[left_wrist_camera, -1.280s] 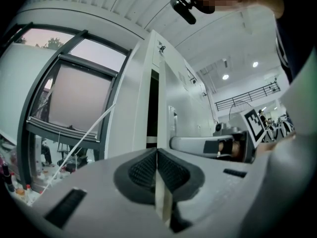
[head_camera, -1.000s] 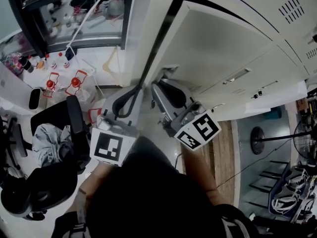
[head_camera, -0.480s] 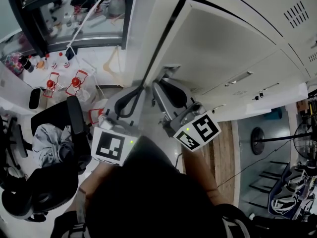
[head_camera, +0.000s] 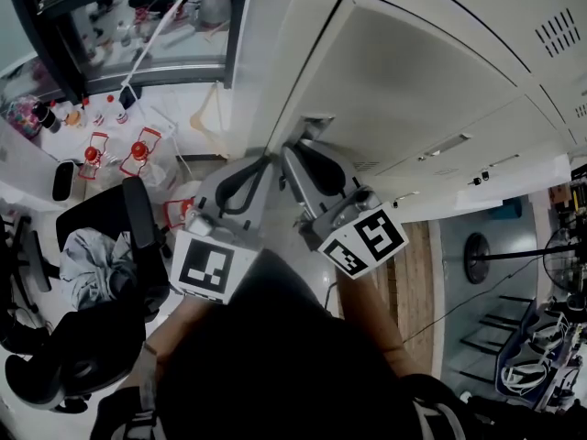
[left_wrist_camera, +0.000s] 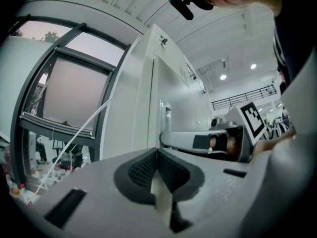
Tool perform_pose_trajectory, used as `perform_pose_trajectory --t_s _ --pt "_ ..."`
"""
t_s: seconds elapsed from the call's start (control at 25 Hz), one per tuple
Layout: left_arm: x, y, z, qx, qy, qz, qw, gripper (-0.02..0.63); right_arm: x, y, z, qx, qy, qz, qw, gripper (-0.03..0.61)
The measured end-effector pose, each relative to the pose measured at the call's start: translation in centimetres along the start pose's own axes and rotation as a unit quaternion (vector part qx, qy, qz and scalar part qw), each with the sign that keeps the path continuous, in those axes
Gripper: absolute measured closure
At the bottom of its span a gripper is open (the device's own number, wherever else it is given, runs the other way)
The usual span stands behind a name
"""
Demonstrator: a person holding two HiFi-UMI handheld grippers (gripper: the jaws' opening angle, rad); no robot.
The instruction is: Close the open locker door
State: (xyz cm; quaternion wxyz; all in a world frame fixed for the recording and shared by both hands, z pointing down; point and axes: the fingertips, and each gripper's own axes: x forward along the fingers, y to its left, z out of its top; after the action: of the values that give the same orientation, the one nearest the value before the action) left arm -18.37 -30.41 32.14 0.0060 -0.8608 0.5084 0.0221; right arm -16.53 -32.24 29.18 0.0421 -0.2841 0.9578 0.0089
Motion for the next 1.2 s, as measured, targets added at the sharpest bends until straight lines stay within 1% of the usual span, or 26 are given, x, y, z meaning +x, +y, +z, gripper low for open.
perform_pose_trajectory --t_s 0.64,1.2 --pt "1.0 0.4 -0.3 0.004 0.006 -0.006 1.0 0.609 0.7 -0.8 0.0 0.0 0.001 -0.019 1.0 0.538" --pt "1.3 0.7 -0.5 0.001 0.008 -0.003 1.0 0.609 1.1 -1.3 0.0 -0.002 -0.001 -0.034 0.999 0.538"
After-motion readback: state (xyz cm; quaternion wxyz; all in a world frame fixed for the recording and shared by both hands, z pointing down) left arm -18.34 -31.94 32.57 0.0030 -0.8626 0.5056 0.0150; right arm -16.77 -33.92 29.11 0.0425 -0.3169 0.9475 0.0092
